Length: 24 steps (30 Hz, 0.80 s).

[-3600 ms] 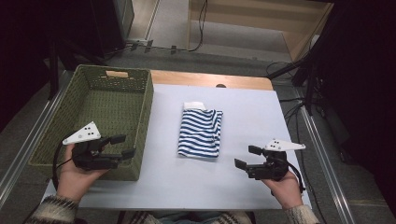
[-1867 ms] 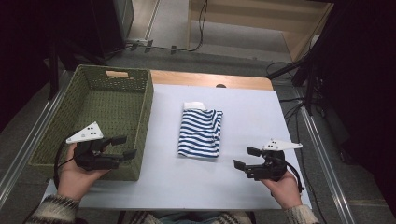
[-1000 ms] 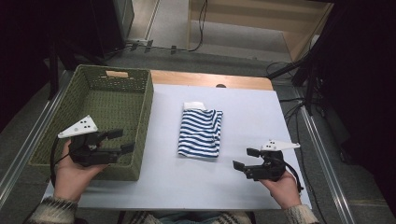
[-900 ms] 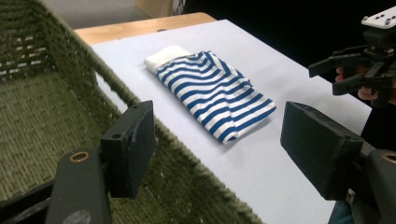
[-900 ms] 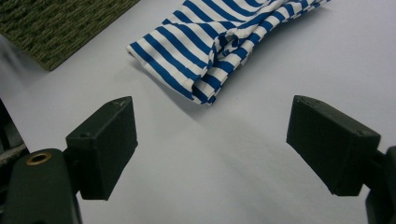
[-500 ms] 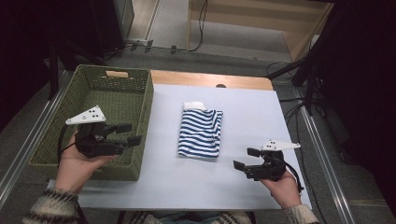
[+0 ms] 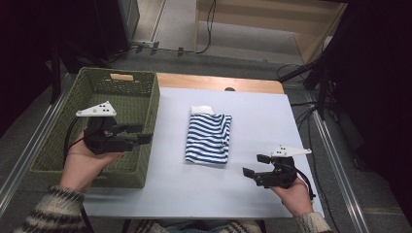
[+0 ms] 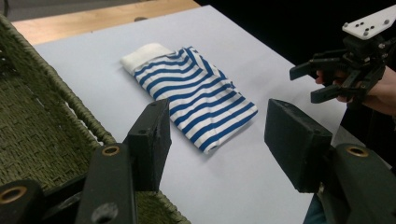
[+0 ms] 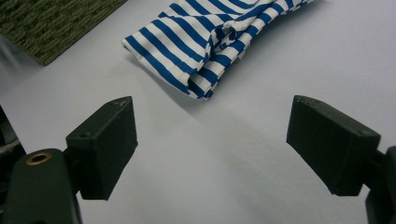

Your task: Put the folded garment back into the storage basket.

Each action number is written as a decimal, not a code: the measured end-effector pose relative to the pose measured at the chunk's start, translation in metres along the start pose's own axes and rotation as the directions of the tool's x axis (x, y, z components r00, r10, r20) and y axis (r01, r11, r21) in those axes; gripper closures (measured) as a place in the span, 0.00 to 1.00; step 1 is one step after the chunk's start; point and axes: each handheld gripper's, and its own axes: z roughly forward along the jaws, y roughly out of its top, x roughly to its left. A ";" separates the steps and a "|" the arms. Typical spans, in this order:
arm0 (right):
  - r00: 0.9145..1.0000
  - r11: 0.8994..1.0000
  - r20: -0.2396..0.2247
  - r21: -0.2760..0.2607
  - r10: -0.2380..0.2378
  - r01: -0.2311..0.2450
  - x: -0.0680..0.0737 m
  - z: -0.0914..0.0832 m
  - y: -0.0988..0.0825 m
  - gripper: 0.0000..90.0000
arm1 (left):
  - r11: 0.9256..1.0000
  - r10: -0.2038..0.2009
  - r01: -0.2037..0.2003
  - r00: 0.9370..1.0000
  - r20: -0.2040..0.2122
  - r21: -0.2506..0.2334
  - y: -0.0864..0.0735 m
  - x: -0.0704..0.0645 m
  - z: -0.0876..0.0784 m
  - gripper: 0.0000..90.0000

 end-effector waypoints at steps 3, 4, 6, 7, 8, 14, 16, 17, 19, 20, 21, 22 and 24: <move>1.000 1.000 -0.001 0.004 0.002 -0.002 0.000 0.000 0.000 0.16 | 1.000 0.017 -0.017 1.000 -0.001 0.011 0.004 -0.001 0.004 0.44; 1.000 1.000 -0.001 0.005 0.001 -0.001 0.000 0.000 0.000 0.16 | 1.000 0.013 -0.013 1.000 -0.006 0.011 0.005 -0.002 0.006 0.38; 1.000 1.000 0.000 0.004 0.000 0.000 0.000 0.000 0.000 0.16 | 1.000 0.000 0.001 1.000 -0.012 0.013 0.007 -0.001 0.008 0.36; 1.000 1.000 0.000 0.004 -0.001 0.001 0.000 0.000 0.000 0.16 | 1.000 0.001 0.000 1.000 -0.013 0.007 0.008 -0.001 0.009 0.36; 1.000 1.000 0.001 0.005 -0.002 0.002 0.001 0.000 0.000 0.16 | 1.000 0.003 -0.003 1.000 -0.015 -0.006 0.009 -0.001 0.010 0.36; 1.000 1.000 0.002 0.008 -0.011 0.011 0.001 0.001 0.000 0.16 | 1.000 -0.015 0.014 0.998 0.057 0.022 0.016 0.001 0.018 0.34; 1.000 1.000 0.001 0.008 -0.012 0.012 0.001 0.001 0.000 0.16 | 0.999 -0.011 0.009 0.998 0.060 0.038 0.018 0.001 0.021 0.35; 1.000 1.000 0.001 0.007 -0.013 0.013 0.001 0.001 0.000 0.16 | 0.999 -0.008 0.006 0.998 0.054 0.042 0.018 0.000 0.022 0.35; 1.000 1.000 0.001 0.007 -0.013 0.013 0.000 0.001 0.000 0.16 | 0.999 -0.002 -0.001 0.998 0.061 0.051 0.020 -0.001 0.025 0.36; 1.000 1.000 0.001 0.007 -0.013 0.013 0.000 0.001 0.000 0.16 | 0.999 -0.001 -0.002 0.998 0.065 0.054 0.021 -0.001 0.026 0.36; 1.000 1.000 0.001 0.007 -0.013 0.013 0.000 0.001 0.000 0.16 | 0.998 0.001 -0.005 0.998 0.070 0.056 0.022 -0.002 0.027 0.38; 1.000 1.000 0.000 0.007 -0.012 0.012 0.001 0.001 0.000 0.16 | 0.999 0.001 -0.005 0.998 0.068 0.054 0.023 -0.003 0.029 0.40; 1.000 1.000 -0.001 0.006 -0.012 0.012 0.001 0.001 -0.001 0.16 | 0.998 0.004 -0.008 0.997 0.071 0.056 0.024 -0.003 0.030 0.40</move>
